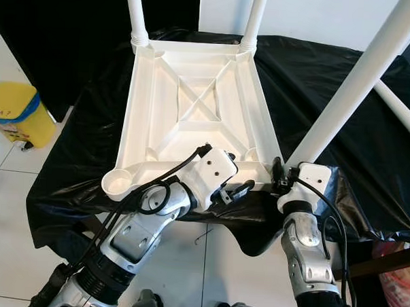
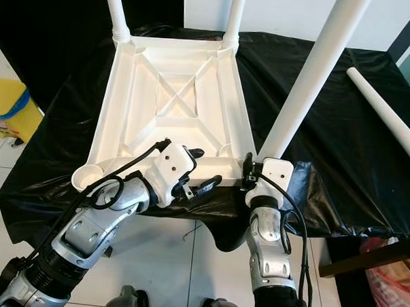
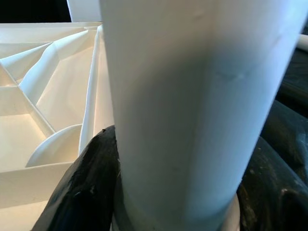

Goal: Building children table

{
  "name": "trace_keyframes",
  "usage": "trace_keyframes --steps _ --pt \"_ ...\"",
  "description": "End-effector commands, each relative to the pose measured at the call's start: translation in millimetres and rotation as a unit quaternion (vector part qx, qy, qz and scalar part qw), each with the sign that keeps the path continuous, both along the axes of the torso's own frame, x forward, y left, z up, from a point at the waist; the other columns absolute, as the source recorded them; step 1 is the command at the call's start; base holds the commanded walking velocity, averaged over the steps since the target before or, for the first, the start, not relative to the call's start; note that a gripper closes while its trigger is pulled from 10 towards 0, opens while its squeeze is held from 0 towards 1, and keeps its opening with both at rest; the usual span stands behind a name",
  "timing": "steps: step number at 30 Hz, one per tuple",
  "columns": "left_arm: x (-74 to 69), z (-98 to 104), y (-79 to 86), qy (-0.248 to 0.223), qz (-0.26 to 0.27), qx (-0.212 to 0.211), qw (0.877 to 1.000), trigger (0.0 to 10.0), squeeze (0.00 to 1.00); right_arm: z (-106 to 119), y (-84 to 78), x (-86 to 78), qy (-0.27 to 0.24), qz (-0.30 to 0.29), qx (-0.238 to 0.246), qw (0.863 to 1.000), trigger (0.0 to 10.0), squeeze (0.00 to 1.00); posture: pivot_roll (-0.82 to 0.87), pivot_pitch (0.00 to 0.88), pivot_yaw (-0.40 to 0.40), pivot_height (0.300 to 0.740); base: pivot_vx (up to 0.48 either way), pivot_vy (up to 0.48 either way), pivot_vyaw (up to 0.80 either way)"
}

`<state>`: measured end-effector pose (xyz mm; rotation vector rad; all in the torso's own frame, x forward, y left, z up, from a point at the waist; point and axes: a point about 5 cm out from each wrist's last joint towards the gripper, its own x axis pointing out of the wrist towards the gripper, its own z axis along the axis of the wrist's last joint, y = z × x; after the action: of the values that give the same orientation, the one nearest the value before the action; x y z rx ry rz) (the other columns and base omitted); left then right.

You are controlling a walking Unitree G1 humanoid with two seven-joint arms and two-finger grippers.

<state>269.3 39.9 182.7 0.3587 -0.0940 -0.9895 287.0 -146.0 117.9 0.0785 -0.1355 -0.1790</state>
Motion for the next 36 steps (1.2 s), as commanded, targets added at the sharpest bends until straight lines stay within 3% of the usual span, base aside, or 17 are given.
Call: trace_keyframes --steps 1,7,8,15,21,26,27,28,33,36 --pt "-1.4 -6.2 -1.8 0.015 -0.008 0.009 1.000 10.0 0.00 -31.3 0.5 -9.9 0.074 -0.025 0.010 0.997 10.0 0.00 0.02 0.174 -0.051 0.740 0.000 0.000 0.00" --pt "5.4 -8.7 -1.6 0.007 0.023 0.021 1.000 10.0 0.00 -24.9 1.0 -9.8 0.056 -0.015 0.001 0.998 10.0 0.00 0.01 0.172 -0.047 0.740 0.000 0.000 0.00" --pt "8.2 -8.0 -0.8 -0.007 0.036 0.025 0.999 10.0 0.00 -22.8 1.9 -9.6 0.052 -0.006 -0.002 0.999 10.0 1.00 0.01 0.167 -0.044 0.740 0.000 0.000 0.00" --pt "17.3 -10.2 -0.4 -0.022 0.071 0.040 0.996 10.0 0.00 -13.2 0.3 -9.8 0.024 0.023 -0.013 0.999 10.0 1.00 0.00 0.164 -0.039 0.740 0.000 0.000 0.00" --pt "17.7 -8.0 0.9 -0.023 0.075 0.031 0.996 10.0 0.00 0.8 -9.3 -12.7 -0.012 0.116 -0.035 0.993 10.0 1.00 -0.01 0.181 -0.037 0.740 0.000 0.000 0.00" --pt "17.5 -6.4 1.6 -0.027 0.069 0.030 0.997 10.0 0.00 5.9 -14.2 -11.8 -0.019 0.147 -0.047 0.988 10.0 1.00 -0.01 0.184 -0.036 0.740 0.000 0.000 0.00" --pt "17.3 -5.2 1.5 -0.030 0.064 0.027 0.997 10.0 0.00 8.3 -17.5 -10.8 -0.021 0.163 -0.051 0.985 10.0 0.80 -0.01 0.184 -0.036 0.740 0.000 0.000 0.00" --pt "16.5 -4.5 2.1 -0.033 0.051 0.027 0.998 10.0 0.00 12.2 -22.3 -8.5 -0.026 0.186 -0.065 0.980 10.0 0.00 0.00 0.190 -0.029 0.740 0.000 0.000 0.00" --pt "12.2 -2.6 4.3 -0.023 -0.001 0.025 0.999 10.0 0.00 23.2 -32.6 -1.3 -0.037 0.245 -0.096 0.964 10.0 0.00 0.00 0.187 -0.023 0.740 0.000 0.000 0.00" --pt "12.2 -2.6 4.3 -0.023 -0.001 0.025 0.999 10.0 0.00 23.2 -32.6 -1.3 -0.037 0.245 -0.096 0.964 10.0 0.00 0.00 0.187 -0.023 0.740 0.000 0.000 0.00"
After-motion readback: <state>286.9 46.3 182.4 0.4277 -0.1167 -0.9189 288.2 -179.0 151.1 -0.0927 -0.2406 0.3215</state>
